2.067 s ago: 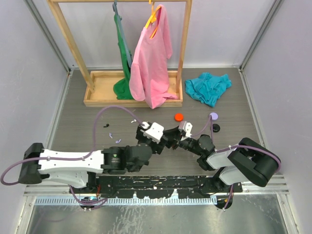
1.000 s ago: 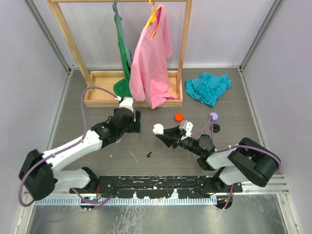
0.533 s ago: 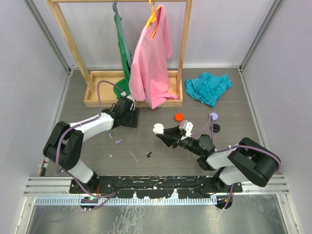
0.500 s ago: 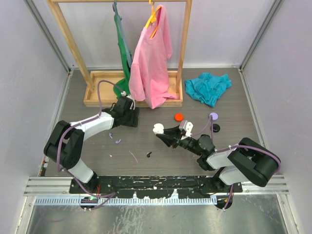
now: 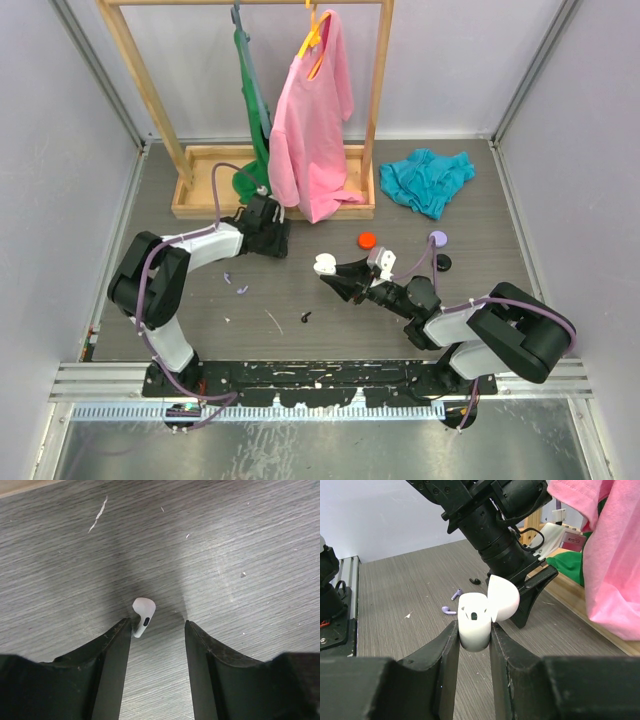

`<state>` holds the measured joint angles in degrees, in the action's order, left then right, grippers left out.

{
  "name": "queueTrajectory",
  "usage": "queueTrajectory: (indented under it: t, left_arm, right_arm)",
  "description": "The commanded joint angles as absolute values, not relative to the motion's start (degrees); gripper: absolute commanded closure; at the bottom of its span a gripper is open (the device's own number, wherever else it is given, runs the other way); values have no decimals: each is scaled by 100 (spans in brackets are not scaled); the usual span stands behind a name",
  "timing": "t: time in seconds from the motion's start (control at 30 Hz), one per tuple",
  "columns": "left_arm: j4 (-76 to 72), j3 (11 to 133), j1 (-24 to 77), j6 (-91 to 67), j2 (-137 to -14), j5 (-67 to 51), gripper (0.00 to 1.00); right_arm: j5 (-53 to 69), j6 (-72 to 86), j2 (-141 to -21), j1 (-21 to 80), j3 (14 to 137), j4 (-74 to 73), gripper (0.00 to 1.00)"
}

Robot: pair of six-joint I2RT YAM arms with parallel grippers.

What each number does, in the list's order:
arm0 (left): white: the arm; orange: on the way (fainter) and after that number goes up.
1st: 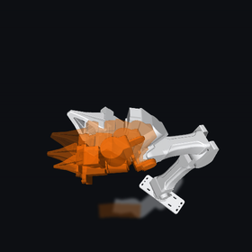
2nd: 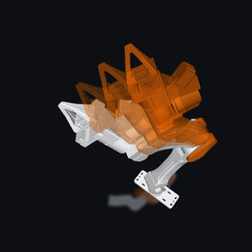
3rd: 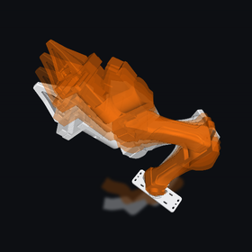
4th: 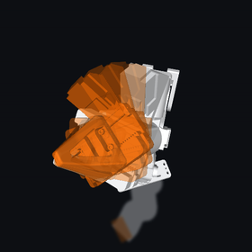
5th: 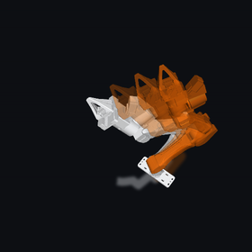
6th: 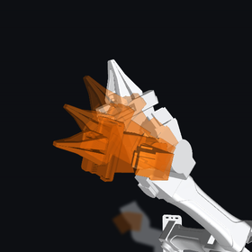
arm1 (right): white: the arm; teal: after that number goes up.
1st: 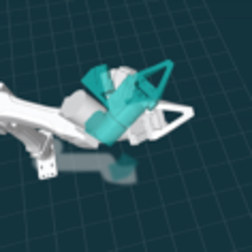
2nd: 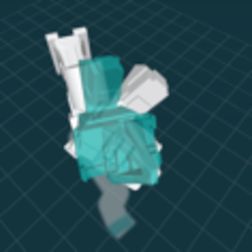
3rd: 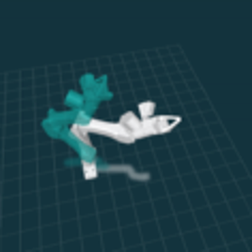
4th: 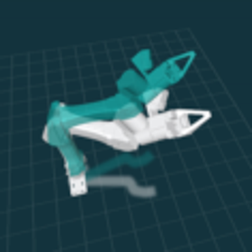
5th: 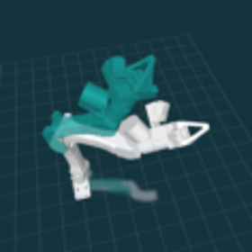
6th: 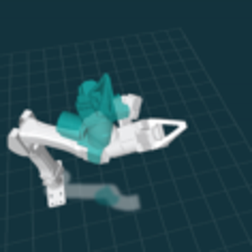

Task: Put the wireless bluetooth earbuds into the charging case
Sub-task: Pick up the earbud from the center of the board.

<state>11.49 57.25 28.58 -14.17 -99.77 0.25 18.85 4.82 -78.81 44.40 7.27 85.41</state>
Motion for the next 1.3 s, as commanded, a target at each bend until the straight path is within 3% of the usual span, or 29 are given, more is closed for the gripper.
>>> queueTrajectory:
  t: [0.0,0.37,1.27]
  left_arm:
    - [1085,5756,2842,-1588,-9838,-219,53]
    - [1438,5943,2856,-1951,-9882,520,60]
    - [1717,6536,2870,-1804,-10771,583,70]
  right_arm:
    - [1834,391,-7859,4463,853,8856,82]
    - [1846,403,-7871,4458,878,8796,82]
    - [1868,404,-7847,4456,888,8763,82]
